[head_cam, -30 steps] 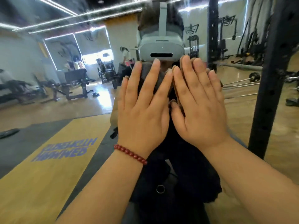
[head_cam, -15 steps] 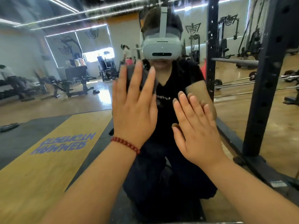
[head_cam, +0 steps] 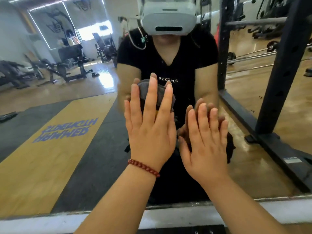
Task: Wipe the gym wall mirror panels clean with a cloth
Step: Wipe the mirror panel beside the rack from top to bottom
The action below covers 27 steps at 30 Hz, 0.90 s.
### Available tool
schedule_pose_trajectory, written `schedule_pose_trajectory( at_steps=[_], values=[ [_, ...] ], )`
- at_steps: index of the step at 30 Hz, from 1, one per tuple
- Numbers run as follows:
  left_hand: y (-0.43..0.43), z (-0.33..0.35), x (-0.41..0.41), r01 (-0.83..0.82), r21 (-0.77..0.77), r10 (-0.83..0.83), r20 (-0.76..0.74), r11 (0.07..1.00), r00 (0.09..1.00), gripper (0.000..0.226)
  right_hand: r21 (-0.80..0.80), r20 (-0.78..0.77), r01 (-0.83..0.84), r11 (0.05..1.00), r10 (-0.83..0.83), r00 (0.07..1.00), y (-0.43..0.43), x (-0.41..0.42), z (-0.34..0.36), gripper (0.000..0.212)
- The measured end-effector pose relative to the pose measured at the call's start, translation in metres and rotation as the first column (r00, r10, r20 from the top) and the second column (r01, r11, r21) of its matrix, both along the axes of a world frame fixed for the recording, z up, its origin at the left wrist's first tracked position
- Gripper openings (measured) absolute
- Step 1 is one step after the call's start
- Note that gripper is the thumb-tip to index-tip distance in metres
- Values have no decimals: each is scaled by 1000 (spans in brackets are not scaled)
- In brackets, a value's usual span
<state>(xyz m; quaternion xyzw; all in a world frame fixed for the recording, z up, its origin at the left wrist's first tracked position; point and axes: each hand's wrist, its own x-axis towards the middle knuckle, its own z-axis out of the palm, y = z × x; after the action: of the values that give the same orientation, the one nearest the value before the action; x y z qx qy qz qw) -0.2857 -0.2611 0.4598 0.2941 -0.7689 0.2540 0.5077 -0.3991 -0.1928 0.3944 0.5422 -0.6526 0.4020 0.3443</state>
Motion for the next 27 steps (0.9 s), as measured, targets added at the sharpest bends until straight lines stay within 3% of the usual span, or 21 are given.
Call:
schedule_pose_trajectory(
  at_steps=[2,8,10,15,19,23,27],
  values=[
    [-1,-17,-7,-12,2,12,-8,1000,1000,54,16,25,4,1000,-4,1000,1,1,-17,78],
    [-3,-121,23,-43,-33,51,319,999,946,62,114,-9,16,993,-15,1000,12,-4,-59,80],
    [2,-110,21,-29,-10,30,291,1000,956,58,129,3,6,992,-6,1000,12,-5,-60,79],
    [1,-47,-11,25,1,-25,42,1000,999,50,93,28,-14,996,11,1000,13,-4,-62,76],
    [-9,-91,7,34,-70,-22,159,997,987,56,104,67,5,995,-12,998,18,-4,-75,81],
    [-1,-169,45,-32,23,23,329,999,944,65,150,174,5,989,-31,984,21,7,-92,84],
    [11,-155,20,-30,141,8,156,990,988,56,202,163,-17,979,-16,986,27,5,-98,85]
  ],
)
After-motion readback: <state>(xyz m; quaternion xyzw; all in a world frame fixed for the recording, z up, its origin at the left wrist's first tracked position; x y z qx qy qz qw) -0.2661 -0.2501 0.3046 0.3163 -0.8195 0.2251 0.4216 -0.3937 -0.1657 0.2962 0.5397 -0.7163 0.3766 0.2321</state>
